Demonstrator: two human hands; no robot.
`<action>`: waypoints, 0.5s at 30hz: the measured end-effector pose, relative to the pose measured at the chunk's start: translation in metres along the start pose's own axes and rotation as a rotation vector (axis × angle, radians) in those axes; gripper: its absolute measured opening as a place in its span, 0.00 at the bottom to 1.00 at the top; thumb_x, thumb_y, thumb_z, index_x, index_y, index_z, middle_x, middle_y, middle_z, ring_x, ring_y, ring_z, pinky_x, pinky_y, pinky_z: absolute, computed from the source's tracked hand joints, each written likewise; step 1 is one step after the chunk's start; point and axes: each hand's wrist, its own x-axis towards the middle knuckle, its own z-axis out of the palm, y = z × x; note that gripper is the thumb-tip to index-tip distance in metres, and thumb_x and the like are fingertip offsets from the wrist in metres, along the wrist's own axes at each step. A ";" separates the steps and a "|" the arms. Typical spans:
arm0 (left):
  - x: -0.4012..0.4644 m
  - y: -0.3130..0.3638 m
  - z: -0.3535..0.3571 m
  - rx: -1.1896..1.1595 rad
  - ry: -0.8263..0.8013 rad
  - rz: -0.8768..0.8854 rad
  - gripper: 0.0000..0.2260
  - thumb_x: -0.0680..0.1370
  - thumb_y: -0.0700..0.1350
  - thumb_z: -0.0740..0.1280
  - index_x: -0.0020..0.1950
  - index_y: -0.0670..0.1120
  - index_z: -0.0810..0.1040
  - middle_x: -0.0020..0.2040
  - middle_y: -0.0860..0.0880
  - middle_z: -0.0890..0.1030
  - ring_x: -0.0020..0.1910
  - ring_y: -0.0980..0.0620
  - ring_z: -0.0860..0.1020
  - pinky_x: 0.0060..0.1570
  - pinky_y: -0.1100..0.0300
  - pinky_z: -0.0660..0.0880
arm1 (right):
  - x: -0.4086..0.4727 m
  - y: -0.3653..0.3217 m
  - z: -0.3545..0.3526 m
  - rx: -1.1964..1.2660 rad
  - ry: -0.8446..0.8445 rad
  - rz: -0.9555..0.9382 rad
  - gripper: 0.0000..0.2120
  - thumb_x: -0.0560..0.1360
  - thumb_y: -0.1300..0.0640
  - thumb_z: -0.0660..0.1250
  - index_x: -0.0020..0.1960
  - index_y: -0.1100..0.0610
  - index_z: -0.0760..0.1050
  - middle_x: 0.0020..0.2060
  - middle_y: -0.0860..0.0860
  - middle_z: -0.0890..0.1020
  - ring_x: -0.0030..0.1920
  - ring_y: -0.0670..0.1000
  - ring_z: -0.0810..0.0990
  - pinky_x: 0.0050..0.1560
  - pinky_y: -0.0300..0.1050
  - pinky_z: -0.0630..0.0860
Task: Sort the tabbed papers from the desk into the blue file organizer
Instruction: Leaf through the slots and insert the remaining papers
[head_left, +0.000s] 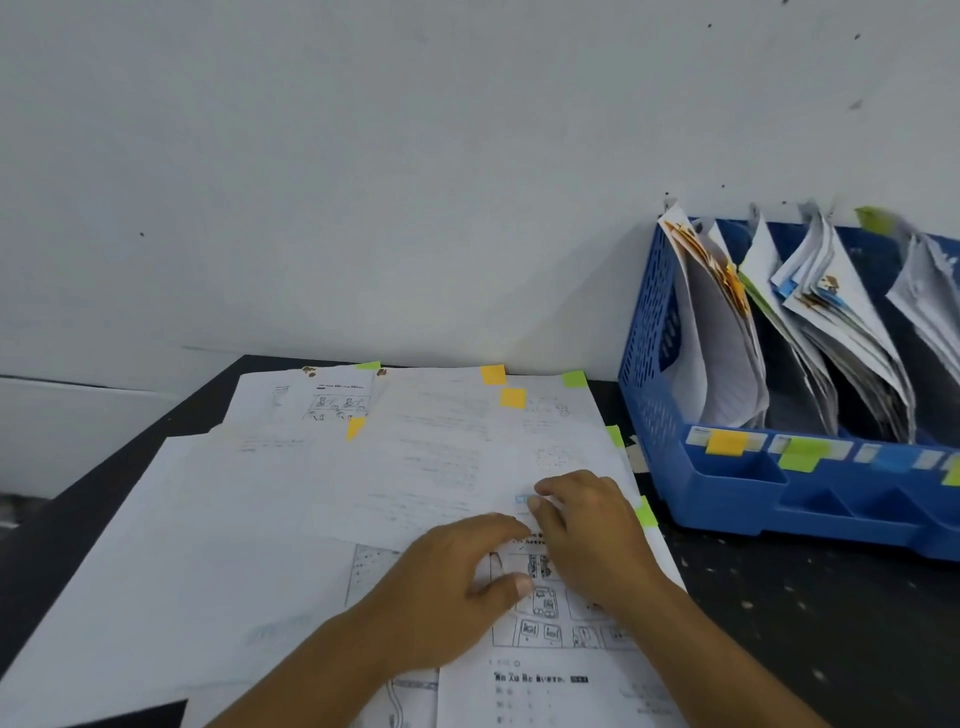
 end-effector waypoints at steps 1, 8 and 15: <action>0.000 0.003 0.001 -0.047 -0.014 0.018 0.19 0.77 0.55 0.67 0.68 0.58 0.72 0.61 0.69 0.74 0.63 0.72 0.69 0.62 0.75 0.64 | -0.001 0.000 0.000 -0.003 0.005 0.009 0.18 0.81 0.45 0.60 0.66 0.51 0.76 0.63 0.49 0.77 0.62 0.51 0.71 0.64 0.46 0.68; 0.005 -0.021 -0.014 0.088 0.330 -0.145 0.17 0.77 0.52 0.67 0.66 0.53 0.76 0.64 0.57 0.77 0.65 0.60 0.72 0.67 0.65 0.66 | -0.008 -0.006 -0.012 -0.234 -0.080 0.105 0.32 0.76 0.29 0.56 0.72 0.46 0.70 0.70 0.45 0.69 0.70 0.51 0.62 0.69 0.49 0.60; 0.010 -0.047 -0.029 0.428 0.154 -0.566 0.40 0.73 0.72 0.48 0.79 0.51 0.50 0.79 0.47 0.55 0.78 0.45 0.46 0.76 0.47 0.42 | -0.003 -0.011 -0.038 -0.242 -0.351 0.189 0.33 0.76 0.32 0.62 0.76 0.43 0.62 0.74 0.49 0.63 0.74 0.55 0.57 0.73 0.54 0.57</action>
